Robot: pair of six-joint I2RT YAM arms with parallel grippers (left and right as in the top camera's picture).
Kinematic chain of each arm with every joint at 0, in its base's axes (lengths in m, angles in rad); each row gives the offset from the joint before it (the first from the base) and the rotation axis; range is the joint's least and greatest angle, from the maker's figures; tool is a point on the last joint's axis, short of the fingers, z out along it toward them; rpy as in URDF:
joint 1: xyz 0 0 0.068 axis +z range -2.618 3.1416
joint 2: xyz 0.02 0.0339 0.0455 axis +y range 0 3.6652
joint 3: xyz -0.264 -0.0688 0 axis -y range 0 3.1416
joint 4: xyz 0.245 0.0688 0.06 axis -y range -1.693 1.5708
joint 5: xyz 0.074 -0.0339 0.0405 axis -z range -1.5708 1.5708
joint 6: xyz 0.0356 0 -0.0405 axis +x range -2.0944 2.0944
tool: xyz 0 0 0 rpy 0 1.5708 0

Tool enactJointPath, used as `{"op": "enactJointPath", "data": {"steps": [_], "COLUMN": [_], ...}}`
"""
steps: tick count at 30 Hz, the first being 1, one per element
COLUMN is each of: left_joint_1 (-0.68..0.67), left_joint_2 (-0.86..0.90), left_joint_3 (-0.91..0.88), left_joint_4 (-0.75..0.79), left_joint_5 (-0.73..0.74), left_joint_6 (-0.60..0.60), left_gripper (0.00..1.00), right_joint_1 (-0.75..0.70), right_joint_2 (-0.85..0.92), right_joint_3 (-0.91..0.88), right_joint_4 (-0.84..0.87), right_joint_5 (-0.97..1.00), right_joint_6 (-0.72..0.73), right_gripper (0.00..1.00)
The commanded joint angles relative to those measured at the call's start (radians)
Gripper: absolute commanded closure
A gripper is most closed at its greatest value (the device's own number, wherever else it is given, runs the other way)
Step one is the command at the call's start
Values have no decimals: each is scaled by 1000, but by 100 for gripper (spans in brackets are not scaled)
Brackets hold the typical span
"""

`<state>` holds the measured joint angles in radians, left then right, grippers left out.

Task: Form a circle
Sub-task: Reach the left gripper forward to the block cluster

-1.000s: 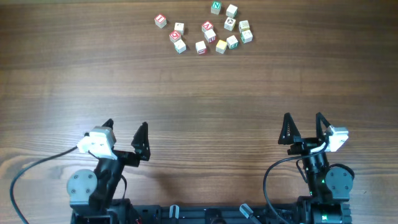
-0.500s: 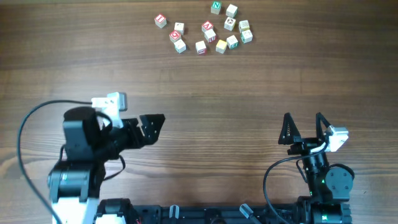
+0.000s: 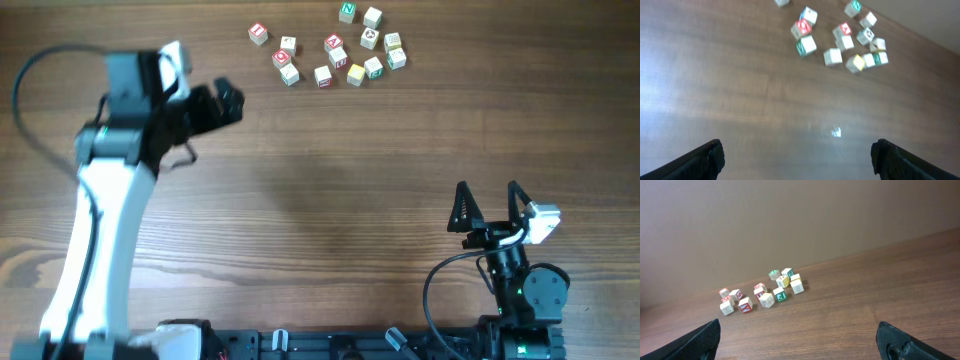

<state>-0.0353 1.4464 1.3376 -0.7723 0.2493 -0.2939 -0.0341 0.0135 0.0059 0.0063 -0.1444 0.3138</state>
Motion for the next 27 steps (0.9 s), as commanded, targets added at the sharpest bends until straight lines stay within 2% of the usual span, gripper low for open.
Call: {"op": "enactJointPath", "data": {"steps": [1, 4, 6, 14, 17, 20, 22, 27], "left_joint_1": [-86, -147, -172, -176, -178, -179, -180, -201], "left_joint_2": [159, 270, 341, 594, 660, 731, 792, 885], "left_joint_3": [141, 214, 220, 220, 221, 248, 301, 419], "left_joint_4": [35, 121, 217, 569, 650, 661, 636, 567], "left_joint_5": [-176, -322, -414, -393, -389, -379, -335, -335], "left_joint_6": [28, 12, -41, -51, -50, -45, -3, 44], "left_gripper": [1, 1, 0, 2, 3, 4, 6, 6], "right_joint_1": [-5, -5, -5, -5, -5, -5, -5, -5], "right_joint_2": [-6, -6, -6, -6, -6, -6, -6, -6], "right_joint_3": [-1, -1, -1, -1, -1, -1, -1, -1], "right_joint_4": [3, 3, 3, 3, 3, 3, 3, 3], "right_joint_5": [11, 11, 11, 11, 11, 11, 11, 11], "right_joint_6": [7, 7, 7, 7, 7, 7, 7, 7], "right_gripper": [0, 0, 0, 0, 0, 0, 0, 0]}}
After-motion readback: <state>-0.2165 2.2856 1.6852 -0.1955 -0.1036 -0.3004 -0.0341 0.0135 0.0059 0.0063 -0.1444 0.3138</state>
